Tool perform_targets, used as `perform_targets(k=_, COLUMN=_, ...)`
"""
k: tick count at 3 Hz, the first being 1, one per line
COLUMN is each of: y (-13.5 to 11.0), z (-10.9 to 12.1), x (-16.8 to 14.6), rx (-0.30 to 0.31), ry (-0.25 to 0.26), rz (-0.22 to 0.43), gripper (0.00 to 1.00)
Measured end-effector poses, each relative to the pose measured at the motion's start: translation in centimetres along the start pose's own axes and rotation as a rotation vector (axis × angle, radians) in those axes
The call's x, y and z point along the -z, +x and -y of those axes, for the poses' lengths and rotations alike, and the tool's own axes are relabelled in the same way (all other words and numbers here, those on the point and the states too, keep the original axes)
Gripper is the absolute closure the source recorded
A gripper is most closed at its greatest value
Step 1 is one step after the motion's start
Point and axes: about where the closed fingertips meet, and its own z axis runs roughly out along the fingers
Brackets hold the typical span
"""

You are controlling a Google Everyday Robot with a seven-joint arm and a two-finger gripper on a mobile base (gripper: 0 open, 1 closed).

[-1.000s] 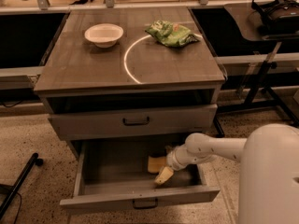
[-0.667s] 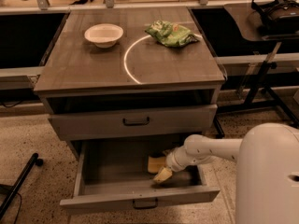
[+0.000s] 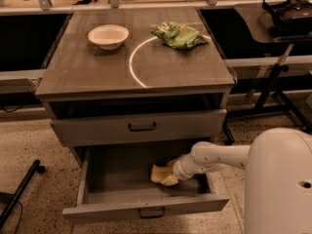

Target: Pick sponge from middle drawer and place on counter

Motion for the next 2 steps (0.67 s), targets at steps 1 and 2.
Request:
perform_targets(k=1, y=-1.0, z=-0.4, x=2.1, rx=0.037, ry=0.008, rz=0.062, gripper=0.87)
perform_targets(k=2, y=-5.5, z=-2.6, x=9.7, rx=0.193, ry=-0.006, rz=0.284, gripper=1.0)
